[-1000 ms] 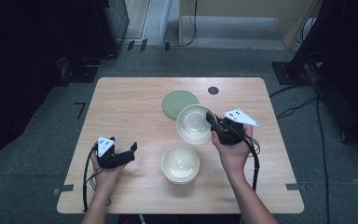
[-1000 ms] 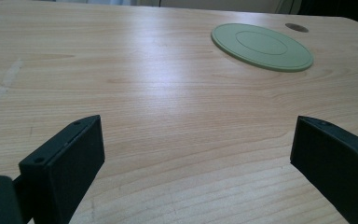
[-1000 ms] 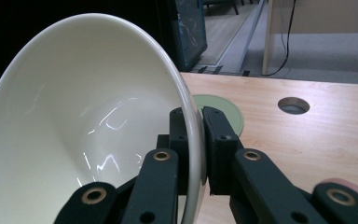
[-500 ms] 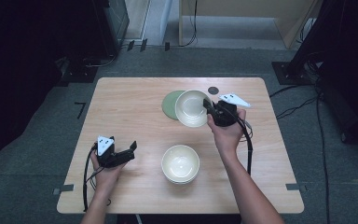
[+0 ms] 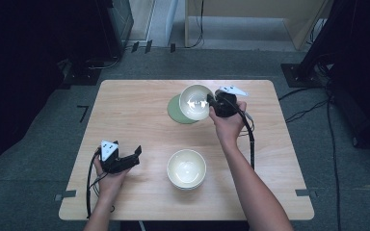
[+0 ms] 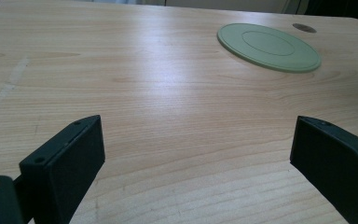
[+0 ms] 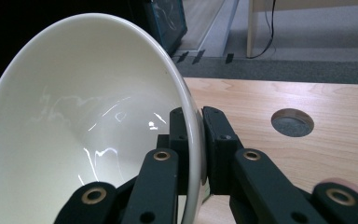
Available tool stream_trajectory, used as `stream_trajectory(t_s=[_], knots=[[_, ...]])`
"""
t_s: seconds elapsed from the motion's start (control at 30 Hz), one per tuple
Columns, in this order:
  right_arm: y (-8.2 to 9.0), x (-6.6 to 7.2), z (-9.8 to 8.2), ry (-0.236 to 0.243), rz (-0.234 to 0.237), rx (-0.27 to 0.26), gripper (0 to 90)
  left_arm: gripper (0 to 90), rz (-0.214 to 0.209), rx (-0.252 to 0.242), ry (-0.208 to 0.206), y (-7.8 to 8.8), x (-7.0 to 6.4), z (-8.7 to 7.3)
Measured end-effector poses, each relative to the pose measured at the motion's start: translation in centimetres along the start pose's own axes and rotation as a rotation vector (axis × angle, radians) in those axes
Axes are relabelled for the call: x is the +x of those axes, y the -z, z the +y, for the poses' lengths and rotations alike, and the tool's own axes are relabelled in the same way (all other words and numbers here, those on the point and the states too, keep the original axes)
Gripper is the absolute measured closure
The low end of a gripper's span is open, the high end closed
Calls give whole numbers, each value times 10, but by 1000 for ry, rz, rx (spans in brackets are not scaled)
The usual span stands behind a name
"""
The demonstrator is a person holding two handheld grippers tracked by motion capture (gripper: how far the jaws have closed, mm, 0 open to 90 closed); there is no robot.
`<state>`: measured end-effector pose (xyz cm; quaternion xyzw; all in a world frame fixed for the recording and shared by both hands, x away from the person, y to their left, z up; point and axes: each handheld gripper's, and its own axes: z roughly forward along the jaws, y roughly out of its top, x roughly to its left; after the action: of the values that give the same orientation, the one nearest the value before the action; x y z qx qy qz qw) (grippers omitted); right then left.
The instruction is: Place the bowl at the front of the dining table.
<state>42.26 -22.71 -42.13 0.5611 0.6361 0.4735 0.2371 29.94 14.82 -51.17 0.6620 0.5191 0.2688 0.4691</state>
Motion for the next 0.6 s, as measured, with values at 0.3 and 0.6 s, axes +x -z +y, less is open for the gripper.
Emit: stream_trajectory(t_s=[0.3, 0.6], knots=[[-37, -6, -2, -88, -8, 87, 842, 28, -4, 6, 4, -1, 0, 0], [-65, -6, 1, -148, -12, 168, 842, 34, -6, 16, -5, -2, 0, 1]])
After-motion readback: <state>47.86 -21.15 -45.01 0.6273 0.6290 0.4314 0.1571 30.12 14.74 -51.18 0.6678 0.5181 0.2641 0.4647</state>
